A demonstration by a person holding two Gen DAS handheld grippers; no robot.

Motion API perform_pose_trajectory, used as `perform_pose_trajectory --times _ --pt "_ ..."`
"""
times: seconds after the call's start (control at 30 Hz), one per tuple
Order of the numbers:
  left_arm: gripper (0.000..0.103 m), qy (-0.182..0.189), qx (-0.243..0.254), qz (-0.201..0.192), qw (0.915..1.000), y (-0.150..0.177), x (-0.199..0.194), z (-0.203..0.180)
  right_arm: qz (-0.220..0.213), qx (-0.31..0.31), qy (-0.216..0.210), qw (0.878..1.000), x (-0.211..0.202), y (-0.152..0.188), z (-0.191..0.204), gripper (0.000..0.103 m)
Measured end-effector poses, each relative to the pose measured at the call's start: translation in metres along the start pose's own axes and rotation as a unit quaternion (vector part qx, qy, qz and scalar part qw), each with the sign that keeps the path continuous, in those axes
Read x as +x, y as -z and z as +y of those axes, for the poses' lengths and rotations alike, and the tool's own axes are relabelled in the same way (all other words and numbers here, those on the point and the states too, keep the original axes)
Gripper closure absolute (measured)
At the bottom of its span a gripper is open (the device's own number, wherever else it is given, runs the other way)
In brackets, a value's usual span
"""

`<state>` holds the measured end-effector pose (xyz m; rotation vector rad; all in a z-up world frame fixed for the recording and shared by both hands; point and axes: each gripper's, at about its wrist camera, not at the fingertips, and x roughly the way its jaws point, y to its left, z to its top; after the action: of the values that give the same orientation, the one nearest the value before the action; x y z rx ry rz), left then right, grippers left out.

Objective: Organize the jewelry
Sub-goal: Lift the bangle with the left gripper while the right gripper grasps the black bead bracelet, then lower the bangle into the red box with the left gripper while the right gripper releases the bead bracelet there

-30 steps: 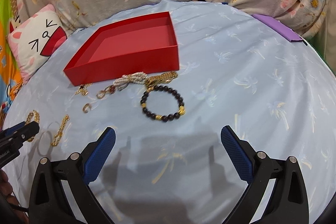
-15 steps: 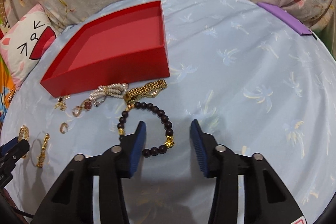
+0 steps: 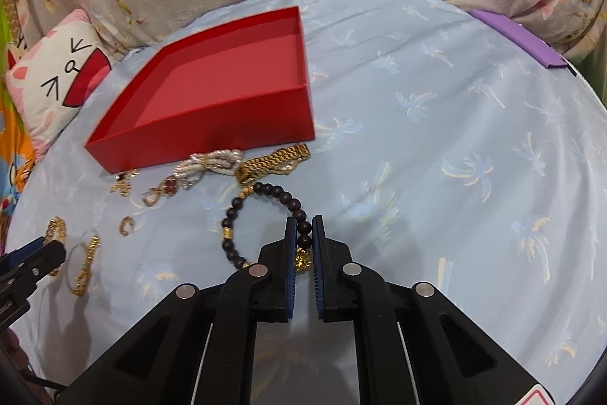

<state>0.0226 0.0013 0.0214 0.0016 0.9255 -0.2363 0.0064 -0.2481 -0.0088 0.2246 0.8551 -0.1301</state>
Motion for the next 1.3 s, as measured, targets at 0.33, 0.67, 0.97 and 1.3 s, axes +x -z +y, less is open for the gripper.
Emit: perform_pose_trajectory --times 0.33,0.67,0.97,1.3 --pt "0.046 0.024 0.024 -0.046 0.9984 -0.043 -0.041 -0.01 -0.085 -0.044 -0.039 0.995 -0.08 -0.049 0.022 0.096" --pt "0.046 0.02 0.055 -0.09 0.9942 -0.132 -0.025 -0.034 -0.096 -0.066 -0.091 0.989 -0.048 -0.129 0.047 0.096" --pt "0.046 0.012 0.05 -0.053 0.9973 -0.184 0.064 -0.041 -0.065 -0.054 -0.109 0.99 0.035 -0.183 0.055 0.096" --pt "0.046 0.001 0.041 -0.012 0.9991 -0.212 0.133 -0.039 -0.009 -0.058 -0.086 0.995 0.113 -0.211 0.064 0.096"
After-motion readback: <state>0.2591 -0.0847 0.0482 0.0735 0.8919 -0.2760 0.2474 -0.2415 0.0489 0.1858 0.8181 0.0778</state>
